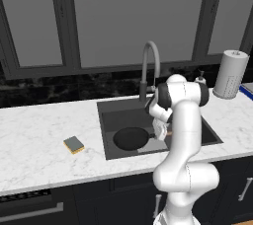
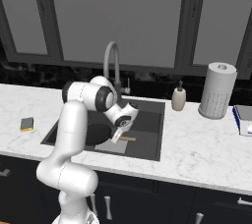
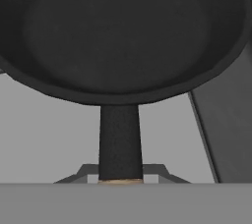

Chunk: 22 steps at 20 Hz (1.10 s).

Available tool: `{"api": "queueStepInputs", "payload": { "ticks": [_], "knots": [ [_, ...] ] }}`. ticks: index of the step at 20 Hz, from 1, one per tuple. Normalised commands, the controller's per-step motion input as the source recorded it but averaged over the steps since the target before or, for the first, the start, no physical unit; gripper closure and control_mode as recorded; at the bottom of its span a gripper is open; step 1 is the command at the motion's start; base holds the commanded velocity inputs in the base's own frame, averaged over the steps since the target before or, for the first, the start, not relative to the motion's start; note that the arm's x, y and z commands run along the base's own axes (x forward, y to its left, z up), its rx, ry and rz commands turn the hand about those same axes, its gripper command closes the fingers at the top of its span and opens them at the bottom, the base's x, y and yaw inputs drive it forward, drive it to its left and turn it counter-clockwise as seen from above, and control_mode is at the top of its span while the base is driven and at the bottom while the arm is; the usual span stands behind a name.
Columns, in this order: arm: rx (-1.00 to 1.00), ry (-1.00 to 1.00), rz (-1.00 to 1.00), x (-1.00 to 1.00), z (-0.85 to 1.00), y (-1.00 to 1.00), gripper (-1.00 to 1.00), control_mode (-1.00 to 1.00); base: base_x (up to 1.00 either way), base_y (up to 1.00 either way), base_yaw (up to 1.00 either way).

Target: Pick the pan and sponge and place them into the sink. Then turn on the water.

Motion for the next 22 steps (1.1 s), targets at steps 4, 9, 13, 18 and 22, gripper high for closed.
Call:
{"api": "queueStepInputs", "payload": {
  "ticks": [4,9,13,18,22],
  "knots": [
    [0.0,0.0,0.04,0.13,-0.23,-0.03,1.0,-1.0,0.0,0.0,0.0],
    [0.0,0.0,0.0,0.06,0.0,0.0,1.0,-1.0,0.0,0.0,0.0],
    [0.0,0.0,0.0,0.03,0.0,0.0,-1.0,-1.0,0.0,0.0,0.0],
    [0.0,0.0,0.0,0.0,0.0,0.0,-1.0,-1.0,0.0,0.0,0.0],
    [0.0,0.01,0.0,0.0,0.0,0.0,-1.0,-1.0,0.0,0.0,0.0]
  ]
}}
